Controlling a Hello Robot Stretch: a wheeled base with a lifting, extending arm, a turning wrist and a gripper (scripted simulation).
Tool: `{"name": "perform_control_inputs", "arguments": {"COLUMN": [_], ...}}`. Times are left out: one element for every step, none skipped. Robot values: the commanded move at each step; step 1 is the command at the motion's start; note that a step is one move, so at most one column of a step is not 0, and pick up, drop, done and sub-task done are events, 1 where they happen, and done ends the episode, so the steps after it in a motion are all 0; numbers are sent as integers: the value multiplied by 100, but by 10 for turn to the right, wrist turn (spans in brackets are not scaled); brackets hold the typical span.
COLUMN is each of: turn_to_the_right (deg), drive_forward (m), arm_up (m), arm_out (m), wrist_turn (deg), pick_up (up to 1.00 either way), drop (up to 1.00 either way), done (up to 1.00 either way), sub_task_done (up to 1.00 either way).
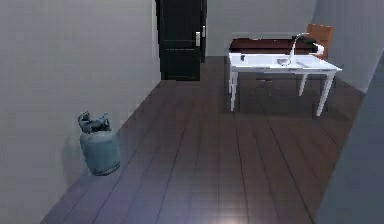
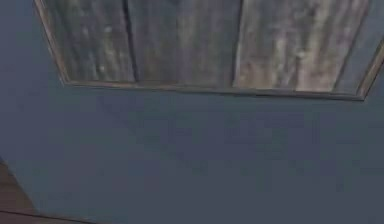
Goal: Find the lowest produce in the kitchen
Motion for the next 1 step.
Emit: {"name": "perform_control_inputs", "arguments": {"turn_to_the_right": [0], "drive_forward": [100], "arm_up": [0], "arm_out": [0], "wrist_turn": [0], "pick_up": [0], "drop": [0], "done": [0], "sub_task_done": [0]}}
